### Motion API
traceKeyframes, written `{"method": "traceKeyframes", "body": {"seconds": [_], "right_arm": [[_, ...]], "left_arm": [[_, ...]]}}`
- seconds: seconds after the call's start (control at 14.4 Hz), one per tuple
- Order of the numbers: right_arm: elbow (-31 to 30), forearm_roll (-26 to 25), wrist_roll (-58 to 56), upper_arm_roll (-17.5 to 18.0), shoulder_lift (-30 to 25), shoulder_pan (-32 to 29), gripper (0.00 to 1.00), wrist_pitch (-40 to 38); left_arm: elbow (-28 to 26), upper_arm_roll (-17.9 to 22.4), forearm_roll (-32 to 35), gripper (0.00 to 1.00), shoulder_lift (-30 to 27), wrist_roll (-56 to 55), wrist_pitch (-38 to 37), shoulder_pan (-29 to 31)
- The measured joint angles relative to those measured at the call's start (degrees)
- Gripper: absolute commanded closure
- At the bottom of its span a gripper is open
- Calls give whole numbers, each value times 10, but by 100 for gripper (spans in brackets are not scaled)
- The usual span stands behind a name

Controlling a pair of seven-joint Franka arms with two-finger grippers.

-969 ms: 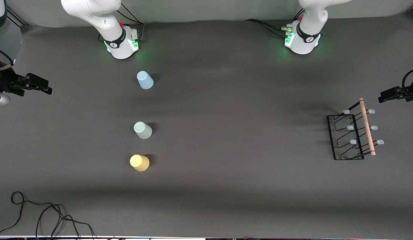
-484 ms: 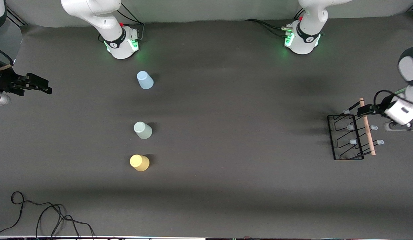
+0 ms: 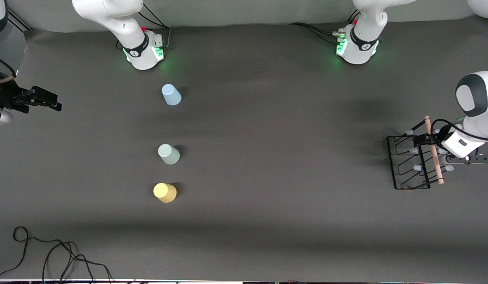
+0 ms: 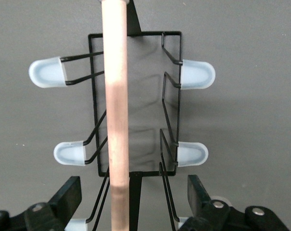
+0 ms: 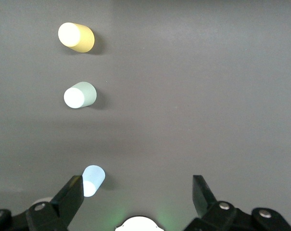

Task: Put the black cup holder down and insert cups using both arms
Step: 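Reach the left gripper to the rack's wooden dowel and grasp it, then lift the black wire rack by its dowel with the left gripper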

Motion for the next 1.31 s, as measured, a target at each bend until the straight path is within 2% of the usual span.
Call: {"method": "traceKeyframes", "body": {"seconds": [0.07, 0.14, 0.21, 0.83, 0.97, 1.18, 1.31], "right_arm": [[0, 0, 0, 0, 0, 0, 0, 0], [0, 0, 0, 0, 0, 0, 0, 0], [0, 0, 0, 0, 0, 0, 0, 0], [0, 0, 0, 0, 0, 0, 0, -1], [0, 0, 0, 0, 0, 0, 0, -1], [0, 0, 0, 0, 0, 0, 0, -1], [0, 0, 0, 0, 0, 0, 0, -1]], "left_arm": [[0, 0, 0, 75, -1, 0, 0, 0], [0, 0, 0, 96, -2, 2, 0, 0], [0, 1, 0, 100, -4, 8, -1, 1], [9, 4, -1, 100, -17, 22, -11, 18], [46, 5, -2, 100, -32, 22, -64, 23], [155, 3, -2, 100, -51, 22, -192, 23], [210, -2, -10, 100, -56, 23, -248, 22]]}}
